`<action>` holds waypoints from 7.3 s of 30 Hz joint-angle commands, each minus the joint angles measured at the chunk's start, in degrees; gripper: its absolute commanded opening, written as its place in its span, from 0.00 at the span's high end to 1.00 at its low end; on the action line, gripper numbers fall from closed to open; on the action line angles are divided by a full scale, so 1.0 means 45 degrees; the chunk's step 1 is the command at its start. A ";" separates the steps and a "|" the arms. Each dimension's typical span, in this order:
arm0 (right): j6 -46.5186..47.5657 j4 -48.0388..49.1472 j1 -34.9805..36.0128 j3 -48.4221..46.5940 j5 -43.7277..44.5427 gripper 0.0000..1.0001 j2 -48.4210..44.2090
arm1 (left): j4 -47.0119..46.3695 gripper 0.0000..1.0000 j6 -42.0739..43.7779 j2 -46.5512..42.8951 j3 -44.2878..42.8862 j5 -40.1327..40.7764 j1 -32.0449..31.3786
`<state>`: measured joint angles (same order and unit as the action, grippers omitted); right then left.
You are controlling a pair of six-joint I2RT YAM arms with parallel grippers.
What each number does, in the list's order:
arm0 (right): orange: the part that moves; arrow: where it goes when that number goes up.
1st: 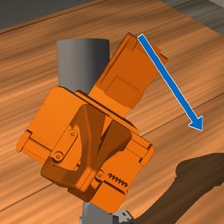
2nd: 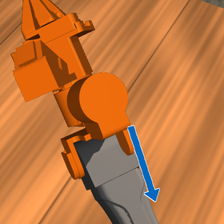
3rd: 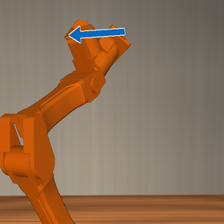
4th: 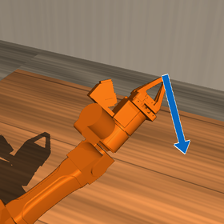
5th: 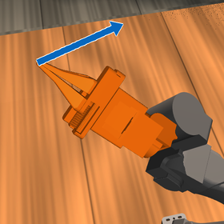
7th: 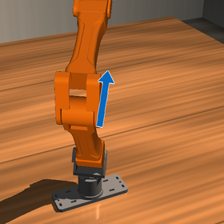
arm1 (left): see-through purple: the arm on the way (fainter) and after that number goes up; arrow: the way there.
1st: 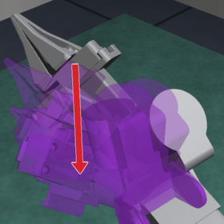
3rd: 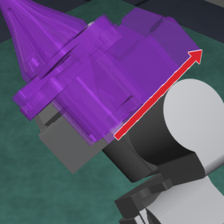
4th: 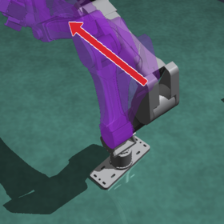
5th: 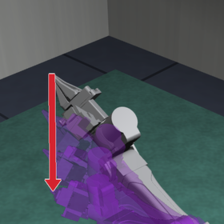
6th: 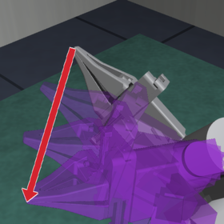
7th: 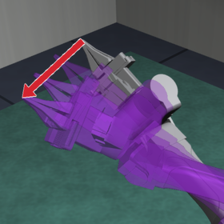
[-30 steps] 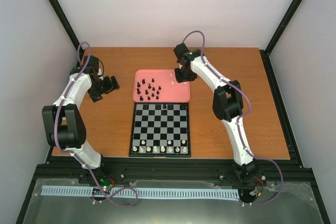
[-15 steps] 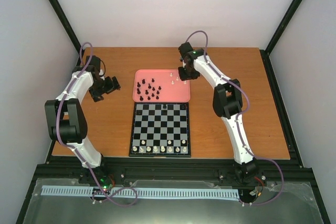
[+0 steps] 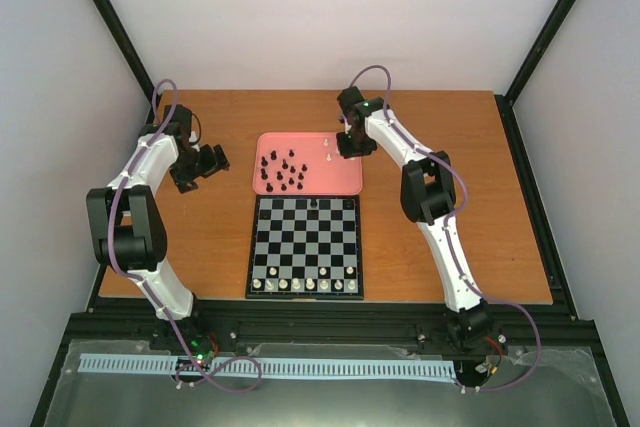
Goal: Set up the chess pieces on the board
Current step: Pick up the chess piece from the storage box, then place the chess piece on the chessboard, then pick up the chess piece from the storage box.
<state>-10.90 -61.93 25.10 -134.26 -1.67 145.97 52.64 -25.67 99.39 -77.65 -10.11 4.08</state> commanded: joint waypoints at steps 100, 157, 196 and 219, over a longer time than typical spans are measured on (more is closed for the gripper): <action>-0.1837 0.2875 0.7540 1.5465 -0.1060 0.85 -1.0243 | -0.0252 0.00 0.0334 -0.1050 0.0633 0.0650 -0.0106; 0.0282 0.2206 0.0881 0.0801 -0.1938 0.61 -0.1219 | 0.0136 0.00 0.0306 -0.0045 -0.0403 0.0483 -0.0105; 0.0388 0.1611 0.0984 -0.0895 -0.1162 0.73 0.0917 | 0.0142 0.00 0.0282 0.0765 -0.0609 0.0408 -0.0105; 0.0670 0.1140 0.1510 -0.0331 -0.0925 0.90 -0.0954 | 0.0155 0.00 0.0323 0.0450 -0.0552 0.0467 -0.0105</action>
<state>-8.82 -55.13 29.63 -137.03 -6.15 148.88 52.84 -25.21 102.61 -78.28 -7.97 3.84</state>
